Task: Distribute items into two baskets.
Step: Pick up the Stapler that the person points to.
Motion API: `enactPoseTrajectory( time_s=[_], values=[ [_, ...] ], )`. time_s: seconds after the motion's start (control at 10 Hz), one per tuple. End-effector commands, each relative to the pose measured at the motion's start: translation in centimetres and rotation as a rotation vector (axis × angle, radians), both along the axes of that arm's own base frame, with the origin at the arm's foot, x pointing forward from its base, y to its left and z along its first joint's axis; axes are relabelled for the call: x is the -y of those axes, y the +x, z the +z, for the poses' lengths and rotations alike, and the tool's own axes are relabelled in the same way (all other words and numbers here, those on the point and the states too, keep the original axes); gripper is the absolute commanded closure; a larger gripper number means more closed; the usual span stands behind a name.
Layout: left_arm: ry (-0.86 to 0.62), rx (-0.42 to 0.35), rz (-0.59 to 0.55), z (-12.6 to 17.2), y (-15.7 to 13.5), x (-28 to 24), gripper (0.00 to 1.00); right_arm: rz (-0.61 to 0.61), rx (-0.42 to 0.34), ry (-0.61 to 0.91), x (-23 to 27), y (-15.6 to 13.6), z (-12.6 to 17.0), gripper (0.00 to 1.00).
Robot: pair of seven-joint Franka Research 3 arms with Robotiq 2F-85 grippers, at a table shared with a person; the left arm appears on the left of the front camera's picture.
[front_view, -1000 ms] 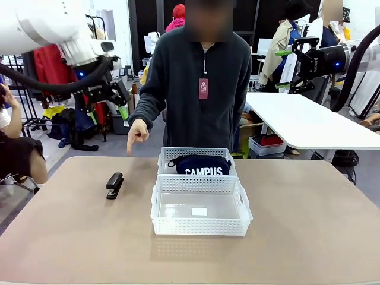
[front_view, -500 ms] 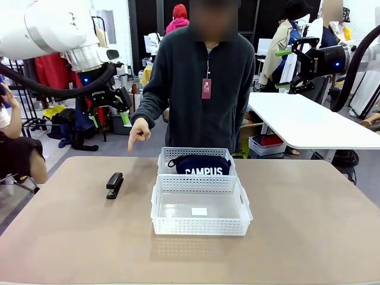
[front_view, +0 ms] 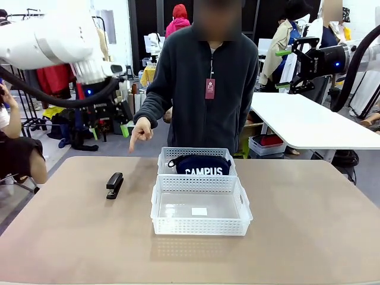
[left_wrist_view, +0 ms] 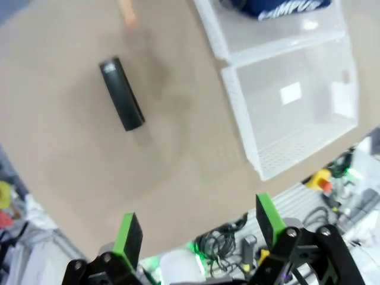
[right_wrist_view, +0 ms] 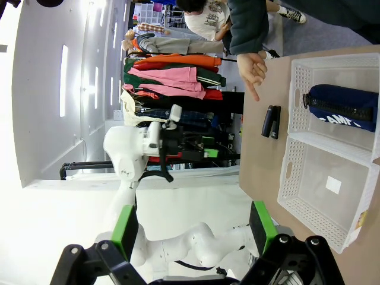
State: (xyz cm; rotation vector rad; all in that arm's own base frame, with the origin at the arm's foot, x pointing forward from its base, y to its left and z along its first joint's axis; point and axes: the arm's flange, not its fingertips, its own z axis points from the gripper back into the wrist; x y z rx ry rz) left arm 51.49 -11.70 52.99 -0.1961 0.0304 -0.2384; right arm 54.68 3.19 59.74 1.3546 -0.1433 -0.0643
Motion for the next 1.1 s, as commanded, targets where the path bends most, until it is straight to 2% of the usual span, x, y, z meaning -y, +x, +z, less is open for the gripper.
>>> enactPoseTrajectory(
  time_s=[0.0,0.2,0.5,0.7,0.9,1.0],
  values=[
    [0.110,-0.043,0.026,-2.6,2.0,-0.1,0.00,0.004,-0.006,0.005,-0.1,-0.2,0.2,0.00],
    [0.267,-0.071,0.074,-6.3,3.0,0.5,0.00,0.004,-0.006,0.005,-0.1,-0.2,0.2,0.00],
    [0.242,-0.065,0.064,-10.4,4.3,0.7,0.00,0.004,-0.006,0.005,-0.1,-0.2,0.2,0.00],
    [0.190,-0.062,0.111,-12.3,5.4,0.6,0.00,0.004,-0.006,0.005,-0.1,-0.2,0.2,0.00],
    [0.181,-0.043,0.135,-12.2,5.5,0.4,0.00,0.004,-0.006,0.005,-0.1,-0.2,0.2,0.00],
    [0.198,-0.017,0.138,-10.1,4.7,0.7,0.00,0.004,-0.006,0.005,-0.1,-0.2,0.2,0.00]
  ],
)
